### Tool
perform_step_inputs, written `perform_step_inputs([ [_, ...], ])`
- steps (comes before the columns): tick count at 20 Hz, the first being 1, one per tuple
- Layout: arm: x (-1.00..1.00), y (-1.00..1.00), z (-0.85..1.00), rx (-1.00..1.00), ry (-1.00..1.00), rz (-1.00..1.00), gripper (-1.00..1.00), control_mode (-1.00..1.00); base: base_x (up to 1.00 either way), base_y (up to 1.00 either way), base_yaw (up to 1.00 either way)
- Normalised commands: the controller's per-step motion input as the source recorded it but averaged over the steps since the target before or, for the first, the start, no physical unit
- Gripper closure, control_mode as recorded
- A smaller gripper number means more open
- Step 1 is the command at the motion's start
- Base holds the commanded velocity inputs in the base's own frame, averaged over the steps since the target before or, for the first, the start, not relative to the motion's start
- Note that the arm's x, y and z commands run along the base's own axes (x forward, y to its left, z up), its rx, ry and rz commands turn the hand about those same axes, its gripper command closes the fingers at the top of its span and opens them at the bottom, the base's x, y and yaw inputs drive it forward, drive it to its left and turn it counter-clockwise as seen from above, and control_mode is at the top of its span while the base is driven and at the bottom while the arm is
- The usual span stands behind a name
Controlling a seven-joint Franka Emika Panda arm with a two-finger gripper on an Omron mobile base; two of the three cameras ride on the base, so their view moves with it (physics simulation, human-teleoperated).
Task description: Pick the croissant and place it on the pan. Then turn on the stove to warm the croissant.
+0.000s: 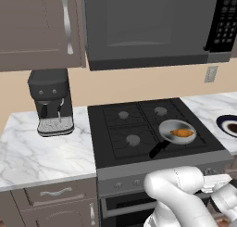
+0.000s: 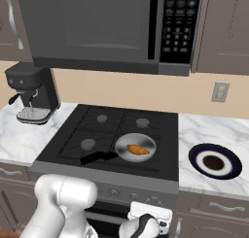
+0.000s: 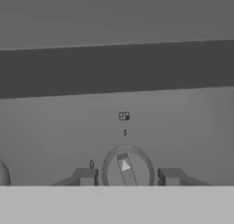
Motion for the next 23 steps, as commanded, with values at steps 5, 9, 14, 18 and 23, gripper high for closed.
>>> perform_step_inputs([
  [5,0.04,0.13,0.47,-0.18,0.00,0.13,1.00,-1.00,0.00,0.00,0.00],
  [9,0.03,0.11,0.48,-0.19,0.00,0.15,1.00,-1.00,0.00,0.00,0.00],
  [14,0.07,0.02,0.46,-0.18,0.00,0.19,1.00,-1.00,0.00,0.00,0.00],
  [18,0.04,0.00,0.42,-0.16,0.00,0.23,1.00,-1.00,0.00,0.00,0.00],
  [23,0.00,0.00,0.23,-0.14,-0.01,0.25,1.00,-1.00,0.00,0.00,0.00],
])
